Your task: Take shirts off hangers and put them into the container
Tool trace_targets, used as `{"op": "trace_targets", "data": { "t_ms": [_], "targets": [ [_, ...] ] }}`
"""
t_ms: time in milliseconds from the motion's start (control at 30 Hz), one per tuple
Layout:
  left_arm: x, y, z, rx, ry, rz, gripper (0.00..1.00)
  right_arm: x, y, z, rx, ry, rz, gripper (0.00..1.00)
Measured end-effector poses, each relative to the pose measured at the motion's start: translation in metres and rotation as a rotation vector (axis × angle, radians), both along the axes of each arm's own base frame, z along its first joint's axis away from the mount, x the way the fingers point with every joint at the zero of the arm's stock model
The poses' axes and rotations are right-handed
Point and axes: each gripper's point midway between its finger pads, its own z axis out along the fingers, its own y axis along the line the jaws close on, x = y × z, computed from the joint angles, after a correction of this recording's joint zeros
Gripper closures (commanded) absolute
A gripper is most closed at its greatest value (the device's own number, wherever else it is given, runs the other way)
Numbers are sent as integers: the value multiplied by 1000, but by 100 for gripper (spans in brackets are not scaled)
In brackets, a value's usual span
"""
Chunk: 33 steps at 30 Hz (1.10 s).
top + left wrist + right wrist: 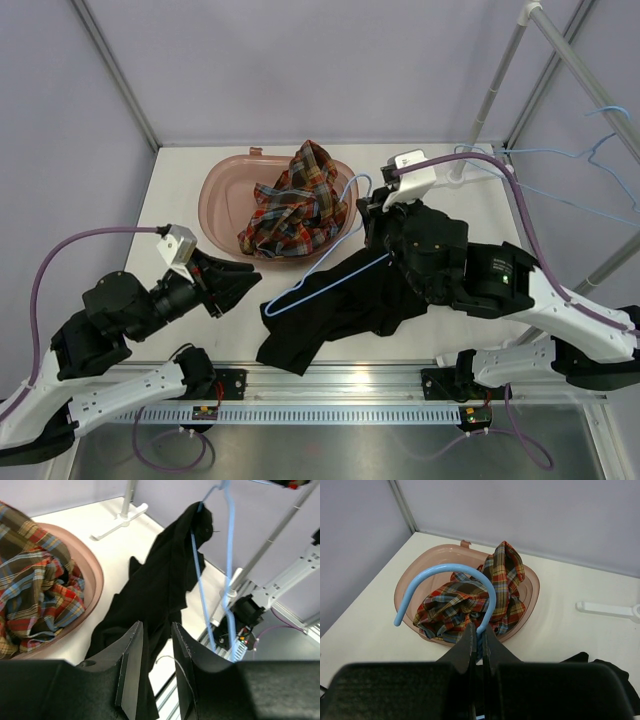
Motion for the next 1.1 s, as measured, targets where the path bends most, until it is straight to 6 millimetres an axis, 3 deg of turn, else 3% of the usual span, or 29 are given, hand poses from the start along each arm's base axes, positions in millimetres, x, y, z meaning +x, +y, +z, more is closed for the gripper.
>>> {"op": "trace_targets", "data": {
  "t_ms": [233,433,733,800,833,867,1000,1033,1100],
  "targets": [
    [-21,-13,9,-30,-23,-144,65,4,16,-19,-75,21,1,100],
    [-33,-23,15,-54,-38,-229,63,7,25,-23,-98,25,2,100],
    [-33,-50,-7,-12,18,-313,60,10,36,-5,-86,7,8,100],
    [-33,-51,-11,-5,28,-314,64,10,35,-2,-84,2,10,100],
    [-34,-51,-12,-4,32,-315,76,10,34,1,-78,1,9,100],
    [-34,-51,-13,-5,39,-315,81,10,34,2,-73,-1,9,100],
    [-31,-48,-16,7,45,-291,93,8,33,5,-66,-2,18,100],
    [-30,-47,-18,13,48,-281,100,8,33,5,-66,-1,21,100],
    [-26,-45,-20,21,51,-260,100,8,33,4,-71,1,23,98]
  ]
}}
